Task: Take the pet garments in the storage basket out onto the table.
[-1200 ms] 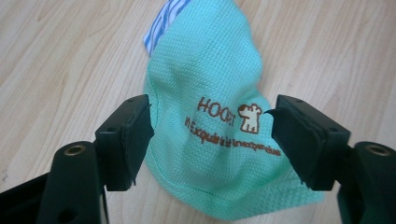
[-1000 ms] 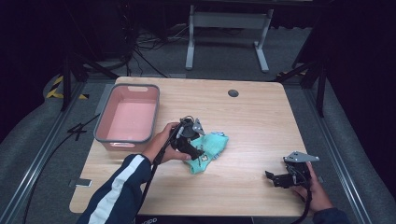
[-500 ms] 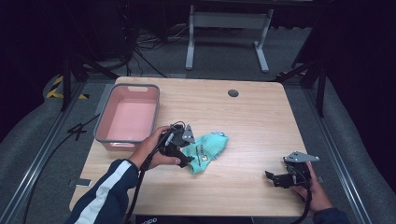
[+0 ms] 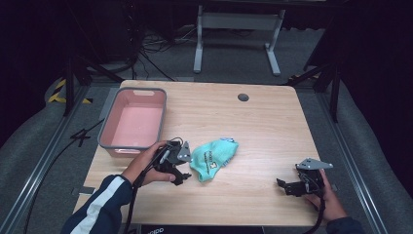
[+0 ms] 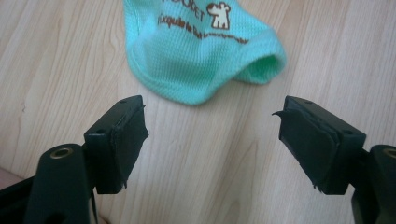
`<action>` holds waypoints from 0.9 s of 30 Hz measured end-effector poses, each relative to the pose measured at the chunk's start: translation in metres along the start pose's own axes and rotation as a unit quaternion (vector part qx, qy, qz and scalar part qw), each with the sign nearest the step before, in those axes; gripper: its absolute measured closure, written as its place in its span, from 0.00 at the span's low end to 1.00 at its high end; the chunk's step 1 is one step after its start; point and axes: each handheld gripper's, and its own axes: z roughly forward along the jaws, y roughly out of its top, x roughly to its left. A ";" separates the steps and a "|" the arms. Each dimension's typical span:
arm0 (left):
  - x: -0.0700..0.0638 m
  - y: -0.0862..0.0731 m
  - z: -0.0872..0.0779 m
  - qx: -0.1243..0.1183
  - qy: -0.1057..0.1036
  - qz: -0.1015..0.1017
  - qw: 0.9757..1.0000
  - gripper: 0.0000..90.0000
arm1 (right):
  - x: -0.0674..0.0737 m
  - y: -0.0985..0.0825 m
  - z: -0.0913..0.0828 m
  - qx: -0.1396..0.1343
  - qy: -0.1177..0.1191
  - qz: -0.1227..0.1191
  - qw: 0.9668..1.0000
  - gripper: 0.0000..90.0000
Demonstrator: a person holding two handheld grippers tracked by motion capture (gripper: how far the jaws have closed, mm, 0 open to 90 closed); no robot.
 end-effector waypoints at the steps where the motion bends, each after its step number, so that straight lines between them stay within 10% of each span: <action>1: -0.001 -0.003 0.000 -0.001 0.002 -0.003 1.000 0.26 | 0.000 0.000 0.000 0.000 0.000 0.000 1.000 0.01; 27: -0.012 -0.082 0.000 0.046 0.044 -0.020 0.998 0.24 | 0.000 0.000 0.000 0.000 0.000 0.000 1.000 0.01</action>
